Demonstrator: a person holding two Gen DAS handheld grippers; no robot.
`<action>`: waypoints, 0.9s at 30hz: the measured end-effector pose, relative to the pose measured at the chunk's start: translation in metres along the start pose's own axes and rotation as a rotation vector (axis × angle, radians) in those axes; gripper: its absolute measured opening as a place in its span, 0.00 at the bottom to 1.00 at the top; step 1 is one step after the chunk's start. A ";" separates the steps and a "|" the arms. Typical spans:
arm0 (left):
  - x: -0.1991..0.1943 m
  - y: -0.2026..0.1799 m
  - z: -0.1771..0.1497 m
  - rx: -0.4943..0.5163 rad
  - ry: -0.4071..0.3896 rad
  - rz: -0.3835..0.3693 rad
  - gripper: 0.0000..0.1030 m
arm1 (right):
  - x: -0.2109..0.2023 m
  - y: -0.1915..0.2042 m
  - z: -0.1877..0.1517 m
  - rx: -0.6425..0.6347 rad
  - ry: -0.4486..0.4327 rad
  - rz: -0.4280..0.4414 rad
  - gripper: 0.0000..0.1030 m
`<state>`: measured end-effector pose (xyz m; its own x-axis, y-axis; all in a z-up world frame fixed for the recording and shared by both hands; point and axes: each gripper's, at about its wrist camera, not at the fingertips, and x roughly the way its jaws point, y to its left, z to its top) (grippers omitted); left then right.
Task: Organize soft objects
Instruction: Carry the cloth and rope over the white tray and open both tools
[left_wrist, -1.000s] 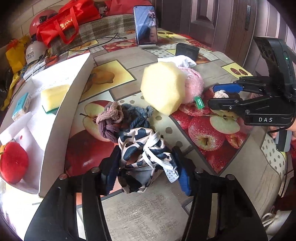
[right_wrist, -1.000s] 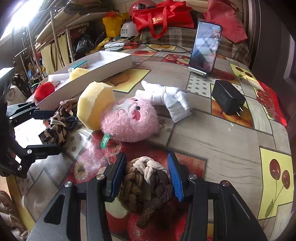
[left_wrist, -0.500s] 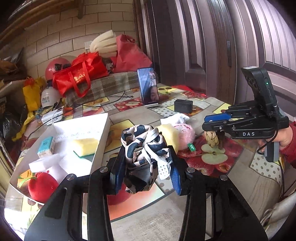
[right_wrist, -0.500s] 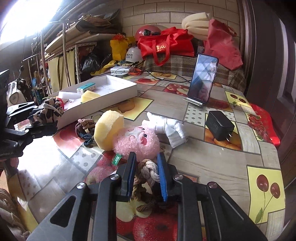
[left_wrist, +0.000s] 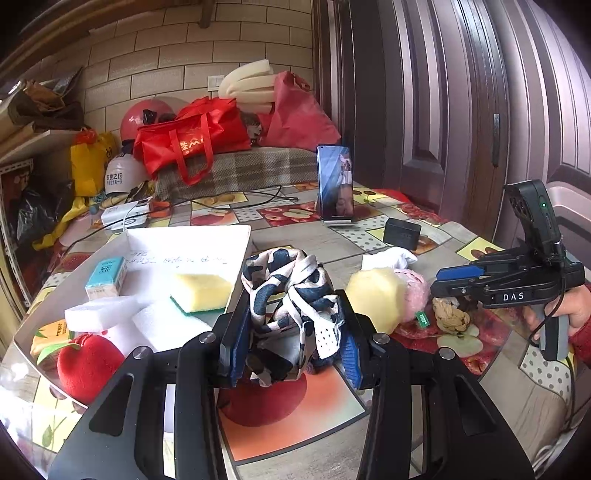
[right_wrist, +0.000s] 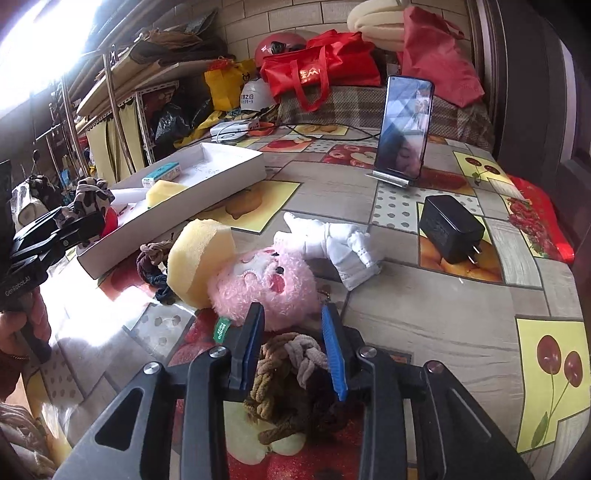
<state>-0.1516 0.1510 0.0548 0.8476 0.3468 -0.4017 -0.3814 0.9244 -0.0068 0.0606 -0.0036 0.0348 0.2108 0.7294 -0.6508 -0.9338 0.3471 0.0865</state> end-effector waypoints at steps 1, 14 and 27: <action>0.000 -0.001 0.000 -0.004 -0.002 0.000 0.40 | -0.003 -0.001 -0.002 0.000 -0.005 -0.013 0.40; -0.003 -0.002 -0.003 -0.025 -0.013 0.001 0.40 | 0.012 0.019 -0.009 -0.120 0.125 -0.071 0.62; -0.005 -0.002 -0.004 -0.024 -0.020 0.003 0.40 | 0.010 0.024 -0.014 -0.153 0.139 -0.054 0.34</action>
<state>-0.1563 0.1463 0.0534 0.8534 0.3531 -0.3834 -0.3927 0.9193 -0.0274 0.0359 0.0042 0.0199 0.2301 0.6198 -0.7502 -0.9575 0.2821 -0.0605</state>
